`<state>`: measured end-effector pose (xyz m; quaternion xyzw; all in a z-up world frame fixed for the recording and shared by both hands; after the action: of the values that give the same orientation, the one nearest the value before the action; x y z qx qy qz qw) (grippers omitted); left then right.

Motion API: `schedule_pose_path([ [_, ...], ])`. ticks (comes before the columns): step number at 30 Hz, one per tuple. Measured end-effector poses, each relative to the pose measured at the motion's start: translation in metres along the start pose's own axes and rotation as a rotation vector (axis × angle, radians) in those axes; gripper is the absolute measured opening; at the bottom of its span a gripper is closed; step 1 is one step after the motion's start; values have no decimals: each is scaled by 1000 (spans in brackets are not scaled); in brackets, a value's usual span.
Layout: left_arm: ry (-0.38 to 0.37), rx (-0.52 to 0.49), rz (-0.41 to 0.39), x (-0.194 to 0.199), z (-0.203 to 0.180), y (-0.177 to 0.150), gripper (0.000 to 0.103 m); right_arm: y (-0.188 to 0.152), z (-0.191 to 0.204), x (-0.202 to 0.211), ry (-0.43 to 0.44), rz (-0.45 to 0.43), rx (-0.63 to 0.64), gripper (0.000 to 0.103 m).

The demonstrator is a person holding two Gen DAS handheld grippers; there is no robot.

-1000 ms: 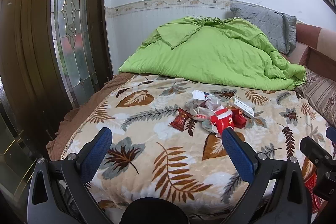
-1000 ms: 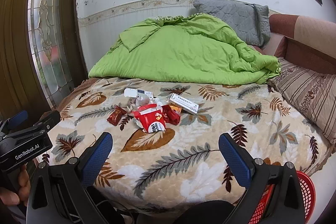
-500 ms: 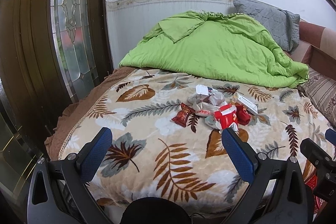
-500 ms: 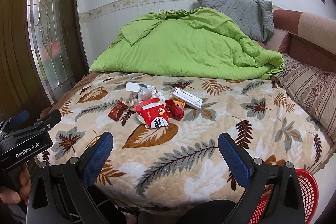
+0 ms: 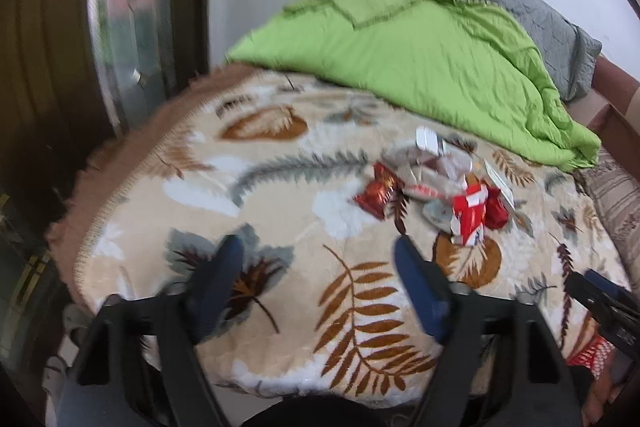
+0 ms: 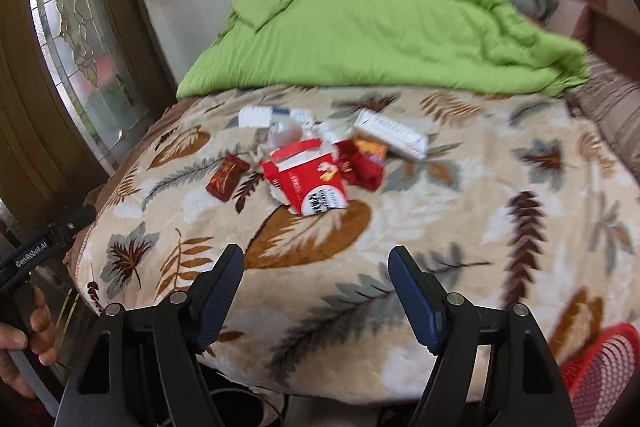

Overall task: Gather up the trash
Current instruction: 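Grasp the red candy wrapper with the left tool while the right tool grasps the red-and-white snack bag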

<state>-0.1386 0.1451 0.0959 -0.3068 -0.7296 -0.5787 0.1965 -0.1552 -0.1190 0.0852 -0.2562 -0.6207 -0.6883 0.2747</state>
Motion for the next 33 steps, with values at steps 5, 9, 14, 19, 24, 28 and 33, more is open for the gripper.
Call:
schedule_pose_path([
  [5,-79,34,91,-44,7,3,64,16,22,-55,2,40,57,79],
  [9,-96,-3,121,-72,1,14,64,35,36,-97,4,64,72,80],
  [14,-108,-29,138,-100,-1,27,64,50,56,-139,-43,61,156,83],
  [19,-130,-34,173,-128,-4,34,64,47,56,-164,-88,73,180,76],
  [24,-138,-76,214,-157,-21,36,65,48,38,-160,-60,80,133,41],
  [28,-114,-129,244,-184,-39,33,65,51,23,-144,-12,52,73,32],
  [33,-60,-146,271,-213,-47,28,56,51,10,-128,39,32,12,31],
])
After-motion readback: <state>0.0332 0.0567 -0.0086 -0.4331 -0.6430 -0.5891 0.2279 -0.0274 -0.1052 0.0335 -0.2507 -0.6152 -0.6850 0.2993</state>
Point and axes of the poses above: each gripper's, at about its wrist camera, not at the fingertips, and x roughly against the way its jaws point, z to its left, y to its top, the point moved 6 cm from there along -x, roughly the way its jaws point, and after that the axes turned 10 degrees about -y, right-handed, at the moved point
